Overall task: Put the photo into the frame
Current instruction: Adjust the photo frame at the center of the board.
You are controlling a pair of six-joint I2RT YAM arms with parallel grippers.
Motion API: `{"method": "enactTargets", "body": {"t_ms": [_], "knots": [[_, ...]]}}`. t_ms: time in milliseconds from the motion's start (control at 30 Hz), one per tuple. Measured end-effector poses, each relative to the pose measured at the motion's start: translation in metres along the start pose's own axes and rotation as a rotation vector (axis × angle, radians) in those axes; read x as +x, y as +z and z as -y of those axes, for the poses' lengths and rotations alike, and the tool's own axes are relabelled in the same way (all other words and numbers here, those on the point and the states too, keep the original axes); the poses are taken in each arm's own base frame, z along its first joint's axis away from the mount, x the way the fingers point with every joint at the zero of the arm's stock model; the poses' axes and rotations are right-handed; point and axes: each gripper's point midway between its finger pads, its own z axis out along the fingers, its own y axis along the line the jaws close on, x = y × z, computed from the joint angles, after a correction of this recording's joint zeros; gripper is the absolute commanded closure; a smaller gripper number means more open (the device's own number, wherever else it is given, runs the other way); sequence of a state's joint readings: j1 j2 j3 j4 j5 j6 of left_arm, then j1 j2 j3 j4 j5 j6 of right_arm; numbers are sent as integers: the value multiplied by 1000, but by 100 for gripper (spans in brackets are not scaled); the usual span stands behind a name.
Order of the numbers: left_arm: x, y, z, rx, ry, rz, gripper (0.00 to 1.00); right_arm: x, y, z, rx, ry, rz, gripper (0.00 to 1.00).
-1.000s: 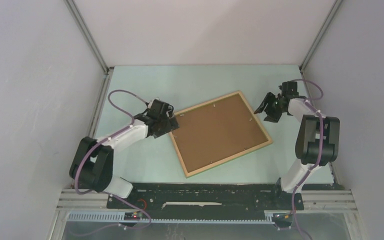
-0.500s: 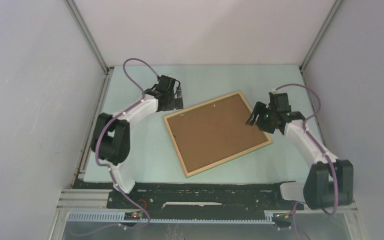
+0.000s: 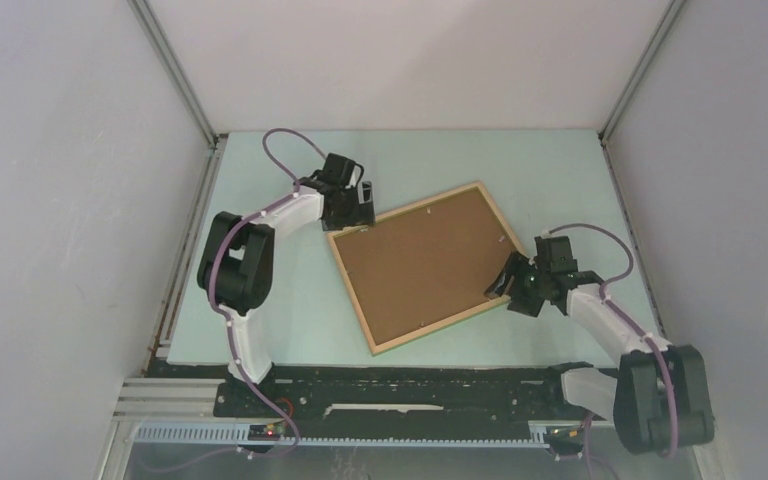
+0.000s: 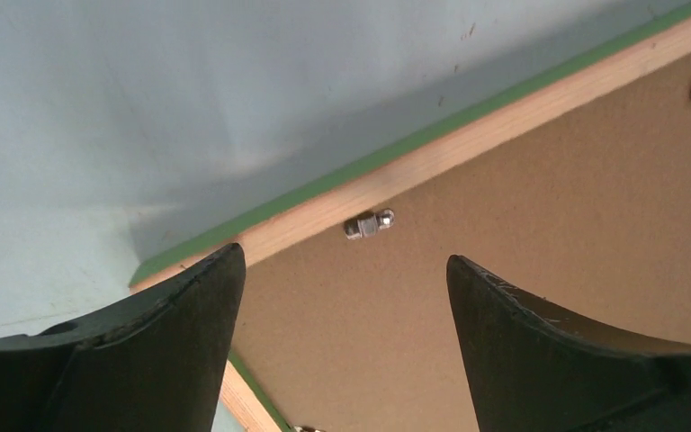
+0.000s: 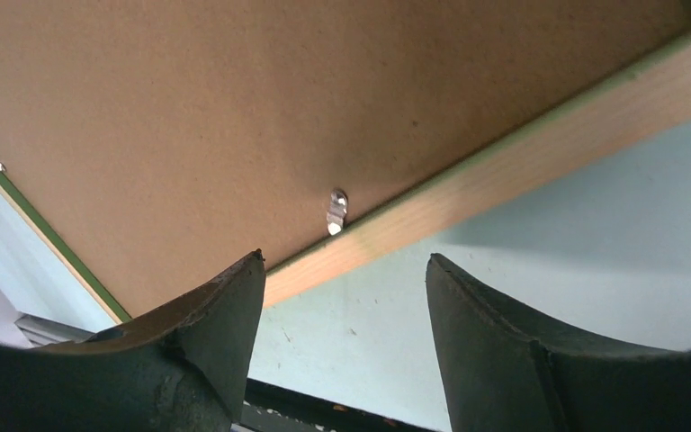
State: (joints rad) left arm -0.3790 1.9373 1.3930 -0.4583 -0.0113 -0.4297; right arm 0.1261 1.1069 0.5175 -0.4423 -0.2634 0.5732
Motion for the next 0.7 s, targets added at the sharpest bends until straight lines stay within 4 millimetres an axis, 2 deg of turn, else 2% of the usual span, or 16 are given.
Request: {"method": "enactTargets", "body": {"t_ms": [167,267,500,600,700], "knots": [[23,6,-1,31,-46,-62,16,-4,19,-3,-19,25,-33,27],[27,0,3,73,-70,-50,17,-14,25,-4,-31,54,-42,27],[57,-16,8,160,-102,-71,17,-65,43,-11,-40,91,-27,28],[73,-27,13,197,-113,-88,12,-93,54,-18,-45,90,-10,28],[74,-41,17,210,-108,-82,8,-120,61,-24,-52,87,15,28]]}}
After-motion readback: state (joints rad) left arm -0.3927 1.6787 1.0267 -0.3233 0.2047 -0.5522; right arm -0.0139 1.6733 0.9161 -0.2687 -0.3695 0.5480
